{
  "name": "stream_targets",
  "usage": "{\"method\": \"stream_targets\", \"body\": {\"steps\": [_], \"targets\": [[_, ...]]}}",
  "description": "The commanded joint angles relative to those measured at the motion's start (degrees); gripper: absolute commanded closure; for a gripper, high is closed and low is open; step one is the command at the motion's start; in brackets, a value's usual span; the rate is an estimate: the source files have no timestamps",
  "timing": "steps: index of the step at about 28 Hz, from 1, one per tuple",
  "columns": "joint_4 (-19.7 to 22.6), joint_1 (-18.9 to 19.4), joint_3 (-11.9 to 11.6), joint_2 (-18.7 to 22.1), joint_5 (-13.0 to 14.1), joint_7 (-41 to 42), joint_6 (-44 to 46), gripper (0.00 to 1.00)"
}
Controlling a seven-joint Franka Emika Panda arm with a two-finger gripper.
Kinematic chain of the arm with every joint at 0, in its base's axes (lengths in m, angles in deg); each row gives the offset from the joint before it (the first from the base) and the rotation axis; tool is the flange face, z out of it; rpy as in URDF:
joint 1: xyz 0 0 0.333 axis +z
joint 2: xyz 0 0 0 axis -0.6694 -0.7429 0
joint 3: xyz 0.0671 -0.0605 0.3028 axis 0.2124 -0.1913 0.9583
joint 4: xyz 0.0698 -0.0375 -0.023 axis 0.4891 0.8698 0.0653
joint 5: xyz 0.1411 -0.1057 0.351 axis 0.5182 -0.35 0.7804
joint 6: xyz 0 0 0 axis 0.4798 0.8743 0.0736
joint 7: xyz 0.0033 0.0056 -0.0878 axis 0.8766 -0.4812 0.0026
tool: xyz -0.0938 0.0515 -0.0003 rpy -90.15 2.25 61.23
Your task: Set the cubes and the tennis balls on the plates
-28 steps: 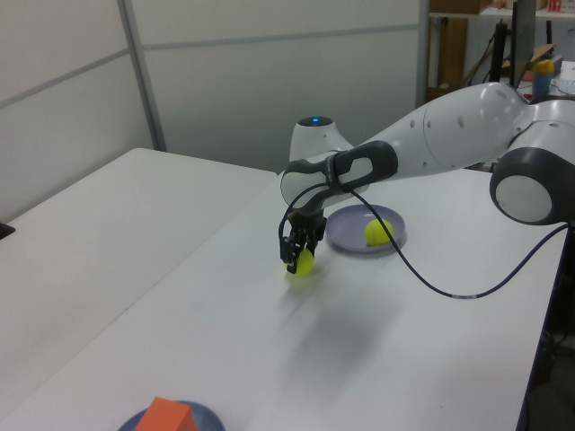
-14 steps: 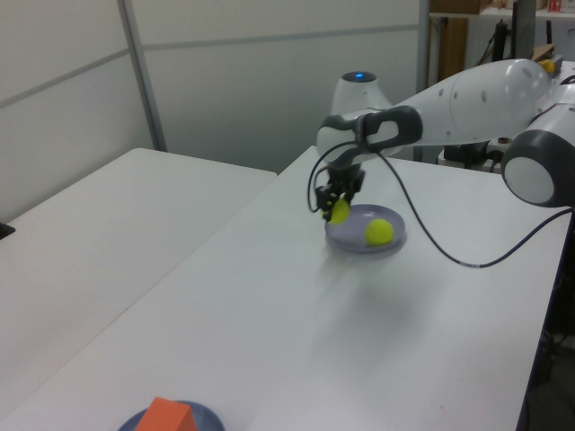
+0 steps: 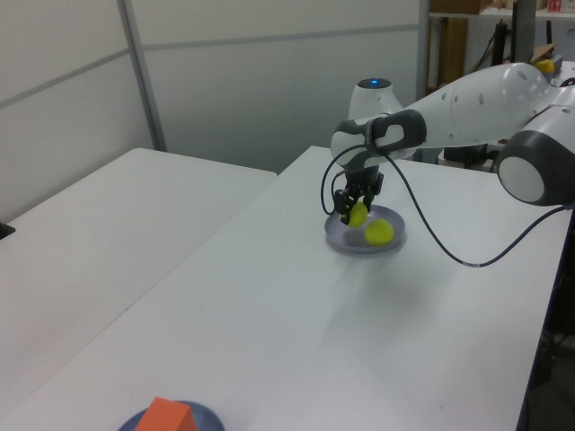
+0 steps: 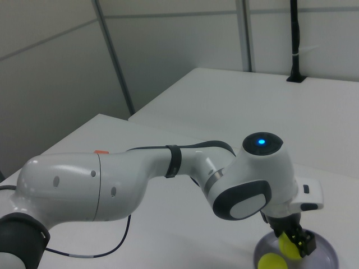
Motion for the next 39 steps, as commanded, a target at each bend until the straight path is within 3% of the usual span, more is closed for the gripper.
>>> {"method": "stream_targets", "body": {"steps": [1,8,12,16,17,27,39], "targets": [[1.20,0.75,-0.71,2.80,0.16,1.26,2.32,0.00],[1.29,1.54,1.22,12.11,-1.06,-0.58,13.39,0.00],[1.29,1.19,6.22,17.99,-4.83,-4.61,18.57,0.00],[1.20,1.02,9.66,21.52,-6.52,-7.79,22.18,0.00],[1.29,0.93,11.49,23.00,-7.04,-9.10,23.58,0.00],[4.01,0.40,22.31,30.56,-14.69,-20.53,27.90,0.00],[5.68,0.49,24.25,32.95,-14.95,-22.30,28.96,0.00]]}}
